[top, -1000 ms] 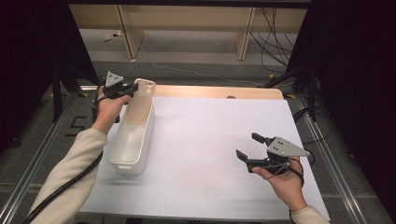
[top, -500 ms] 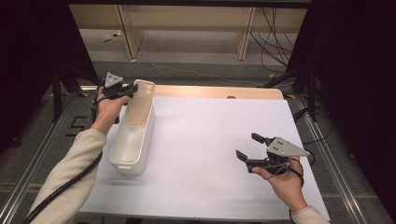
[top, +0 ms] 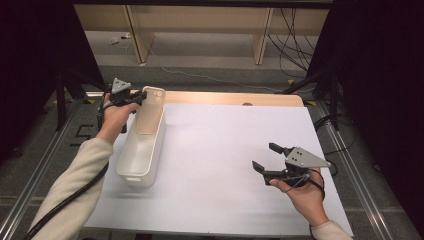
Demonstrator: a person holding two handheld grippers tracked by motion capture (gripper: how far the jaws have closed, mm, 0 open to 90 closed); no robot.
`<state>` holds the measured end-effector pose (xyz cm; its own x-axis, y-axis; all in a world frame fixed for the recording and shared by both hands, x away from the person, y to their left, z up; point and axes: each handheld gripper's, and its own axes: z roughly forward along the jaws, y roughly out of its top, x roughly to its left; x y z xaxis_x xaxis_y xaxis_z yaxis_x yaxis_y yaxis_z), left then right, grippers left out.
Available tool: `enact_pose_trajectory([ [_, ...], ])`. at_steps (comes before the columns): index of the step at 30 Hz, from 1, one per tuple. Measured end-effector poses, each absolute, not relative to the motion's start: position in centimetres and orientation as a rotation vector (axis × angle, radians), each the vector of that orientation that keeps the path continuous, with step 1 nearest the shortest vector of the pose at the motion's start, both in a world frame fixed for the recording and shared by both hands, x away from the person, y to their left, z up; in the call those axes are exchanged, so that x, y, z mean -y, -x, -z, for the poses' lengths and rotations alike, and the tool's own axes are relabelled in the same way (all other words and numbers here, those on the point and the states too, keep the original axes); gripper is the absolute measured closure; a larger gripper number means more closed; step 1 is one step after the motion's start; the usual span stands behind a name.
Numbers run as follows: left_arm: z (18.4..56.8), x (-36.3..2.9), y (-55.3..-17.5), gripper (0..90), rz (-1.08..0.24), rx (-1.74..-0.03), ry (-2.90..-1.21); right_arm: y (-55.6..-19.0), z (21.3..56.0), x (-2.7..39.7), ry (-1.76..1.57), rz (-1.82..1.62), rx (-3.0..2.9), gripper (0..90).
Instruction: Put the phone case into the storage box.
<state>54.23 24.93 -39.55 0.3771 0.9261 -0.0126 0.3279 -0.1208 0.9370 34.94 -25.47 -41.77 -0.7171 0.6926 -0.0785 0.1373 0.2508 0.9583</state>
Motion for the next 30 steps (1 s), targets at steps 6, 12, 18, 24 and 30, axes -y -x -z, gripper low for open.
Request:
enact_pose_trajectory([
  [6, 39.9, -25.1, -54.3, 77.5, -0.767, -1.152, -1.676, -34.8, 41.8, 25.3, -0.777, -1.487, -2.04, 18.3],
  [12, 40.1, -25.2, -54.3, 75.8, -0.762, -1.167, -1.695, -35.0, 41.8, 25.4, -0.756, -1.479, -2.027, 18.3],
  [18, 40.3, -25.0, -54.4, 70.8, -0.761, -1.176, -1.709, -35.0, 41.9, 25.4, -0.752, -1.475, -2.03, 18.4],
  [24, 40.0, -24.3, -54.5, 51.0, -0.769, -1.205, -1.692, -34.9, 41.8, 25.5, -0.761, -1.452, -2.057, 18.3],
  [30, 39.0, -23.6, -54.3, 33.6, -0.837, -1.188, -1.69, -34.9, 41.8, 25.6, -0.76, -1.451, -2.058, 18.3],
])
